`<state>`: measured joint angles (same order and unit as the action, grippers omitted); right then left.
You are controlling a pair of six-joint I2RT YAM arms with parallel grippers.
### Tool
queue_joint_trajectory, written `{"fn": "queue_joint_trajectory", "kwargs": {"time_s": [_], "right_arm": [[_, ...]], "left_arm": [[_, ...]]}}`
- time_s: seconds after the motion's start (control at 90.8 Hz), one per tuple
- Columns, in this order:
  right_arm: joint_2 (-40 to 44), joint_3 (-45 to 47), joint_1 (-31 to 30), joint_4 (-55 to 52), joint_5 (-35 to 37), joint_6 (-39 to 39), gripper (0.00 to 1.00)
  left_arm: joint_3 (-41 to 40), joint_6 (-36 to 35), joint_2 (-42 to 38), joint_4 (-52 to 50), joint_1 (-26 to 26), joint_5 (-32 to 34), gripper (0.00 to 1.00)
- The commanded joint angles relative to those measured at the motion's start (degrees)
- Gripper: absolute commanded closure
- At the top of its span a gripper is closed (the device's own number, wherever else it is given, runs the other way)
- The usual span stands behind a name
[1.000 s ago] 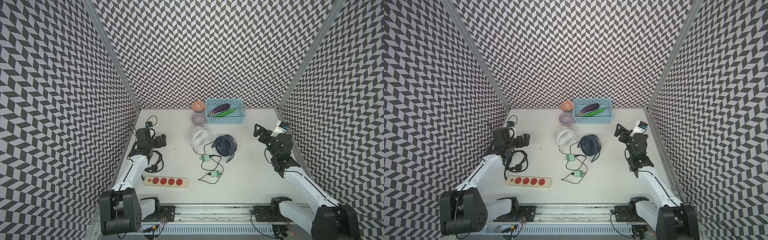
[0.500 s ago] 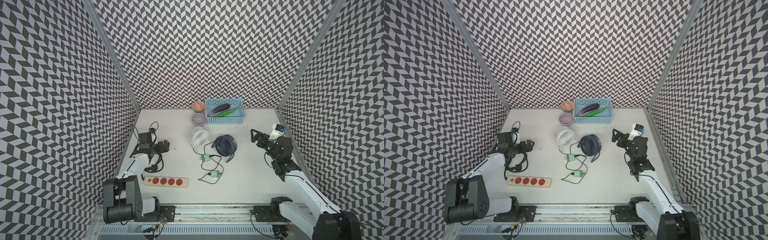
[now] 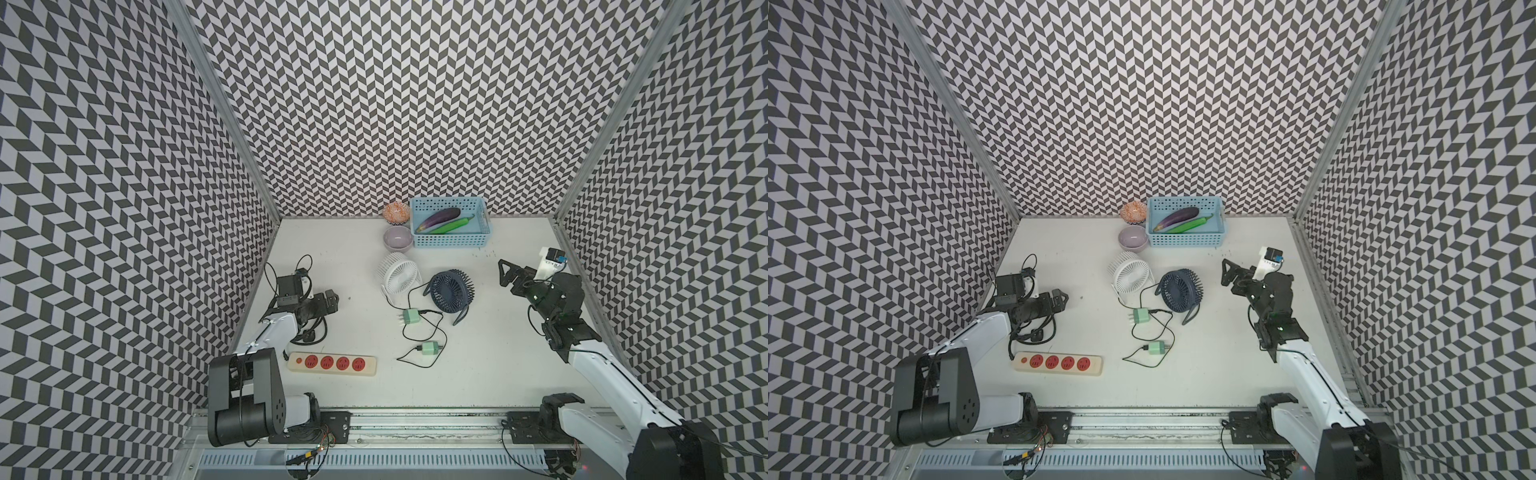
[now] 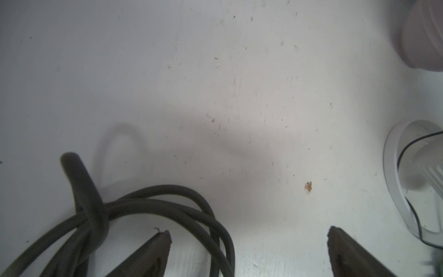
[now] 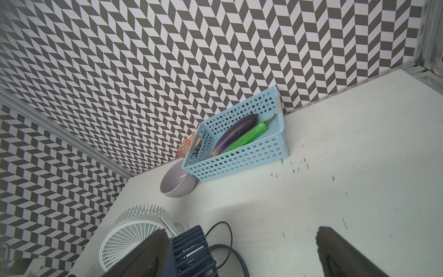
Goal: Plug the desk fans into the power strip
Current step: Adjust the socket at the center of the board.
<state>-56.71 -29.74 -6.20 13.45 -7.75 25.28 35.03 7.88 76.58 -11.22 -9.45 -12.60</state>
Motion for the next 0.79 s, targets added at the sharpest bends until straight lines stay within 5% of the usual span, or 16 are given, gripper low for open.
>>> {"fn": "queue_joint_trajectory", "kwargs": {"time_s": [0.0,0.342,0.782], "right_arm": [[-0.2,-0.8,-0.5,2.1,0.5,-1.1,0.0],[-0.2,-0.4,-1.2,2.7,1.5,-1.8,0.0],[-1.4,-3.2,-1.4,-0.4,0.1,-2.3,0.0]], "left_arm": [[-0.5,1.3,0.0,1.8,-0.5,-0.9,0.0],[3.7,3.1,9.1,2.6,-0.5,-5.9,0.0],[19.3,3.6,24.4,-3.6,0.6,-9.6,0.0]]}}
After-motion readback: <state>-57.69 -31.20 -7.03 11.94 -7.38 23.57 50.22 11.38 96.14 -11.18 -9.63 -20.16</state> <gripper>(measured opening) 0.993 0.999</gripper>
